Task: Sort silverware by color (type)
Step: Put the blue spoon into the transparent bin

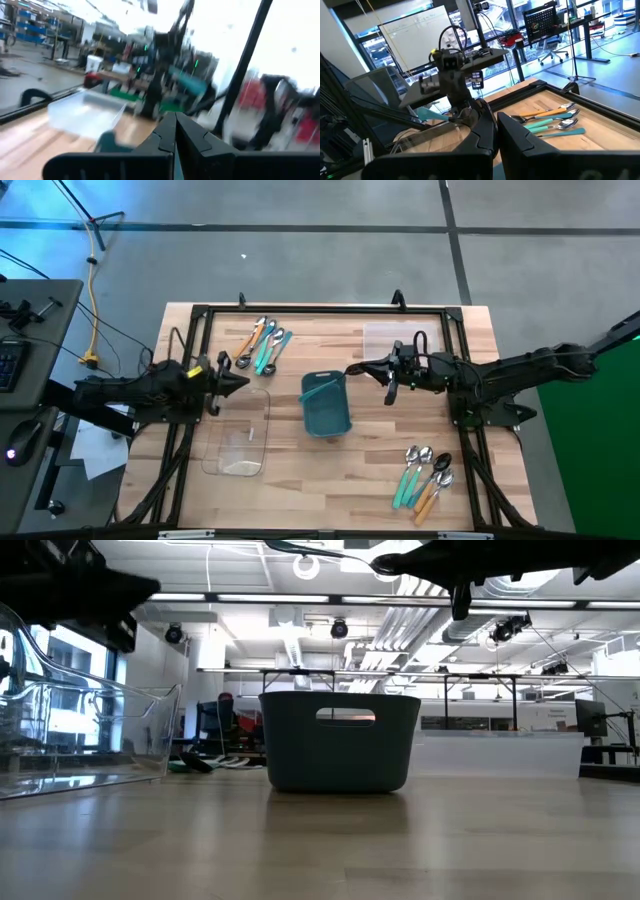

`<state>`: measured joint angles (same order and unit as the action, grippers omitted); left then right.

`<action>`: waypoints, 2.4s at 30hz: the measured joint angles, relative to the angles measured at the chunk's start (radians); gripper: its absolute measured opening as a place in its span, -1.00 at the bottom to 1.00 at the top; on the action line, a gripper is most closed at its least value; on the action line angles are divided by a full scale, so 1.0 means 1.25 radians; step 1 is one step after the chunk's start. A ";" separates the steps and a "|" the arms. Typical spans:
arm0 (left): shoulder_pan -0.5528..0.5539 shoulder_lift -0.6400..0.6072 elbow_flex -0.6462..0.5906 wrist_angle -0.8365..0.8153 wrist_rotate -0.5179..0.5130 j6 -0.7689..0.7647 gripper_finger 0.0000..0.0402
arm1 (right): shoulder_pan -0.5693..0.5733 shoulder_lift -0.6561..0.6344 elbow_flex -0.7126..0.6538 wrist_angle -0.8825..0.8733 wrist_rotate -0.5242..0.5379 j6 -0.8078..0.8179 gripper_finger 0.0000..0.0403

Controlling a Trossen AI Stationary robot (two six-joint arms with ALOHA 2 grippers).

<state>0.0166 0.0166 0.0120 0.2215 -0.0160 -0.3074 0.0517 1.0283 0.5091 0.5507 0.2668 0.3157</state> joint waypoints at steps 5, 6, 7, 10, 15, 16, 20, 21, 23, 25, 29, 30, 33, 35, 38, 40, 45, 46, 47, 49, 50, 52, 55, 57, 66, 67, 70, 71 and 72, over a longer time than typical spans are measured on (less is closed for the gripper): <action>0.000 0.000 0.001 0.106 -0.026 -0.064 -1.00 | 0.000 0.000 0.000 0.000 0.000 0.002 -1.00; 0.000 0.000 0.001 0.123 -0.035 -0.061 -1.00 | 0.000 0.000 0.000 0.000 0.000 0.011 -1.00; 0.000 0.000 0.001 0.139 -0.049 -0.063 -1.00 | 0.000 0.000 0.000 0.000 0.000 0.021 -1.00; 0.001 0.014 0.008 0.183 -0.090 -0.083 -1.00 | 0.000 0.000 0.000 0.000 0.000 0.050 -1.00; 0.001 0.123 0.105 0.137 -0.087 -0.029 -1.00 | 0.000 0.001 0.034 -0.054 0.011 0.062 -1.00; 0.001 0.161 0.133 0.118 -0.086 -0.016 -1.00 | 0.000 0.004 0.053 -0.081 0.012 0.050 -1.00; 0.001 0.323 0.269 0.012 -0.049 0.066 -1.00 | 0.000 0.016 0.148 -0.209 0.015 -0.022 -1.00; 0.001 0.358 0.300 -0.025 -0.047 0.086 -1.00 | 0.000 0.016 0.169 -0.247 0.018 -0.035 -1.00; 0.002 0.429 0.361 -0.084 -0.047 0.101 -0.98 | 0.000 0.016 0.203 -0.309 0.026 -0.052 -1.00; 0.002 0.492 0.411 -0.102 -0.047 0.099 -0.95 | 0.000 0.016 0.223 -0.350 0.037 -0.062 -1.00; 0.002 0.596 0.487 -0.112 -0.033 0.081 -0.80 | 0.000 0.016 0.252 -0.394 0.031 -0.077 -1.00; 0.002 0.621 0.504 -0.120 -0.029 0.081 -0.75 | 0.000 0.016 0.254 -0.401 0.029 -0.077 -1.00; 0.002 0.691 0.549 -0.158 -0.021 0.065 -0.53 | 0.000 0.016 0.254 -0.408 0.028 -0.089 -1.00; 0.002 0.737 0.577 -0.170 -0.021 0.058 -0.36 | 0.000 0.016 0.254 -0.407 0.026 -0.093 -1.00; 0.002 0.798 0.614 -0.175 -0.011 0.039 -0.11 | 0.000 0.016 0.254 -0.409 0.022 -0.120 -1.00; 0.002 0.837 0.644 -0.181 0.012 0.039 0.03 | 0.000 0.016 0.254 -0.408 0.022 -0.149 -1.00; 0.002 0.927 0.721 -0.236 0.065 0.046 0.24 | 0.000 0.025 0.254 -0.409 0.054 -0.197 -1.00; 0.002 0.943 0.732 -0.247 0.068 0.052 0.26 | 0.000 0.030 0.254 -0.410 0.060 -0.200 -1.00; 0.002 0.960 0.741 -0.256 0.068 0.062 0.26 | -0.002 0.036 0.253 -0.405 0.060 -0.203 -1.00; 0.002 0.992 0.755 -0.266 0.068 0.081 0.26 | -0.005 0.055 0.254 -0.373 0.050 -0.203 -1.00; 0.002 1.009 0.759 -0.268 0.068 0.087 0.26 | -0.005 0.063 0.253 -0.369 0.037 -0.202 -1.00; 0.003 1.037 0.765 -0.268 0.065 0.100 0.26 | -0.005 0.081 0.253 -0.345 0.025 -0.201 -1.00; 0.004 1.065 0.769 -0.268 0.062 0.108 0.26 | -0.005 0.090 0.253 -0.330 0.014 -0.203 -1.00; 0.004 1.076 0.770 -0.269 0.055 0.109 0.27 | -0.005 0.089 0.253 -0.334 0.010 -0.205 -1.00; 0.010 1.074 0.770 -0.281 0.026 0.124 -0.18 | -0.005 0.089 0.253 -0.338 0.014 -0.226 -1.00; 0.010 1.074 0.770 -0.281 0.026 0.124 -0.31 | -0.005 0.089 0.253 -0.337 0.015 -0.226 -1.00; 0.010 1.075 0.770 -0.280 0.055 0.123 -0.71 | -0.005 0.089 0.253 -0.336 0.016 -0.227 -1.00; 0.009 1.076 0.770 -0.281 0.064 0.123 -0.85 | -0.005 0.089 0.253 -0.336 0.016 -0.229 -1.00; 0.009 1.076 0.770 -0.283 0.067 0.119 -0.92 | -0.005 0.089 0.253 -0.336 0.013 -0.231 -1.00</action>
<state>0.0284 1.3617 0.9741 -0.1319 0.0677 -0.1582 0.0452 1.1393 0.8253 0.1307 0.2827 0.0270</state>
